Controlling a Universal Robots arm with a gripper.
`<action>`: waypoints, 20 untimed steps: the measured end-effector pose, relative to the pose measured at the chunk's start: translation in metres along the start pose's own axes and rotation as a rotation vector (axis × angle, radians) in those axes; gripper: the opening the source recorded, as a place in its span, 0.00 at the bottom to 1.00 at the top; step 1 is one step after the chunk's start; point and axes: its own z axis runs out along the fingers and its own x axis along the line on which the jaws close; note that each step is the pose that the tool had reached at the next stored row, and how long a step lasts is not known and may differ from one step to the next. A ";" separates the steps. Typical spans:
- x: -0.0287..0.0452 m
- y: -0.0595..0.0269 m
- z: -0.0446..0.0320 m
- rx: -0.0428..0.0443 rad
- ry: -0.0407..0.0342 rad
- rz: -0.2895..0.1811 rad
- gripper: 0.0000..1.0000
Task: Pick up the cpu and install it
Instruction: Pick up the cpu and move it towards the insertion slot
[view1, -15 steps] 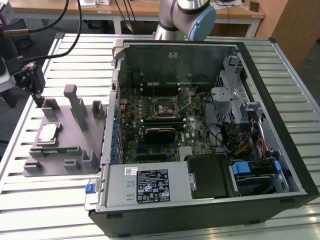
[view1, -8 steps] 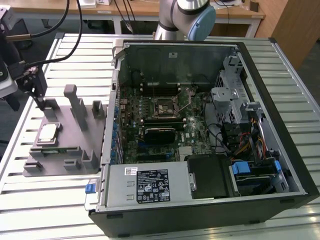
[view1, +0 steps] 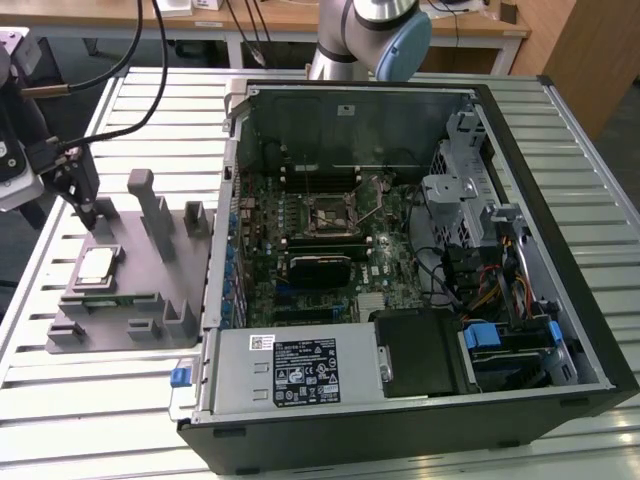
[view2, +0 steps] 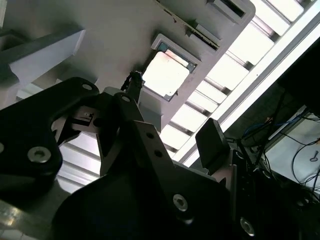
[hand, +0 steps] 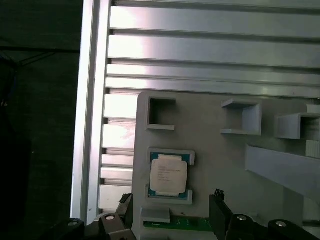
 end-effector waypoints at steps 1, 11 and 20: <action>0.0000 -0.0001 0.0018 -0.0001 0.0000 0.000 0.70; -0.0002 -0.0005 0.0128 -0.0001 0.0002 0.000 0.70; -0.0002 -0.0008 0.0202 -0.0001 0.0002 0.000 0.70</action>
